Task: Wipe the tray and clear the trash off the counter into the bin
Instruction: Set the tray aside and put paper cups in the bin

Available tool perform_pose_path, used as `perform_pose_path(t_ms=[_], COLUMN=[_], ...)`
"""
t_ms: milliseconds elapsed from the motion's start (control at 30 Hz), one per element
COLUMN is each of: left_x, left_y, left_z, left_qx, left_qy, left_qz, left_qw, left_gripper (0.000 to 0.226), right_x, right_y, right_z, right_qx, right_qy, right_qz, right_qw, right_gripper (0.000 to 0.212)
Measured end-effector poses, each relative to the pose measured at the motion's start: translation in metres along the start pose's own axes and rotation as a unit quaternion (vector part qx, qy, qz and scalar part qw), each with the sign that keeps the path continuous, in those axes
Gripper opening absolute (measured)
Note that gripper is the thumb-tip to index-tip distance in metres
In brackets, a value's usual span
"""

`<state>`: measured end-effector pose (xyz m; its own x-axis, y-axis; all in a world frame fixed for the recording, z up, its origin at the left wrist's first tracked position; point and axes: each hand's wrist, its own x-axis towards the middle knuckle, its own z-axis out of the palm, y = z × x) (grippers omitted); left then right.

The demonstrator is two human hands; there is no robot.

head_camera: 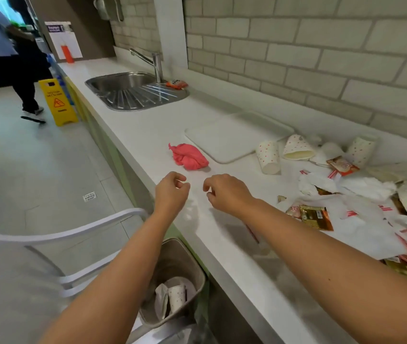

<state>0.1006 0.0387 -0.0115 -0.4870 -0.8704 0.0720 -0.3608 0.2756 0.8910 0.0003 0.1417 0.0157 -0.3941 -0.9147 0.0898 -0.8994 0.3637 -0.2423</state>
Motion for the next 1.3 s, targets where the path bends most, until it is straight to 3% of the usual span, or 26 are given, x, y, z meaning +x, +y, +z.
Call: perform_pose_path(t_ms=[367,567,767,933,1167,1300], left_x=[0.032,0.056,0.086,0.105,0.122,0.125], left_y=[0.059,0.082,0.106,0.115,0.119,0.119], left_z=[0.098,0.146,0.182,0.201,0.212,0.21], left_qx=[0.018,0.065,0.103,0.127,0.154,0.139], left_qy=[-0.106,-0.173,-0.199,-0.208,-0.246,-0.266], left_qz=[0.066,0.073,0.076,0.081,0.104,0.079], left_qw=[0.992,0.98,0.972,0.967,0.951,0.951], left_gripper=[0.022,0.036,0.046,0.055,0.071,0.057], right_x=[-0.007,-0.006,0.01,0.03,0.062,0.071], right_y=[0.097,0.159,0.209,0.227,0.243,0.247], right_z=[-0.03,-0.043,-0.046,-0.045,-0.038,-0.036], right_qx=[-0.003,0.092,0.31,0.367,0.507,0.548], right_qy=[0.068,0.108,0.128,0.131,0.113,0.111], right_qz=[0.208,0.304,0.366,0.37,0.415,0.437], right_qw=[0.976,0.942,0.868,0.843,0.747,0.704], right_gripper=[0.026,0.025,0.039,0.048,0.051,0.055])
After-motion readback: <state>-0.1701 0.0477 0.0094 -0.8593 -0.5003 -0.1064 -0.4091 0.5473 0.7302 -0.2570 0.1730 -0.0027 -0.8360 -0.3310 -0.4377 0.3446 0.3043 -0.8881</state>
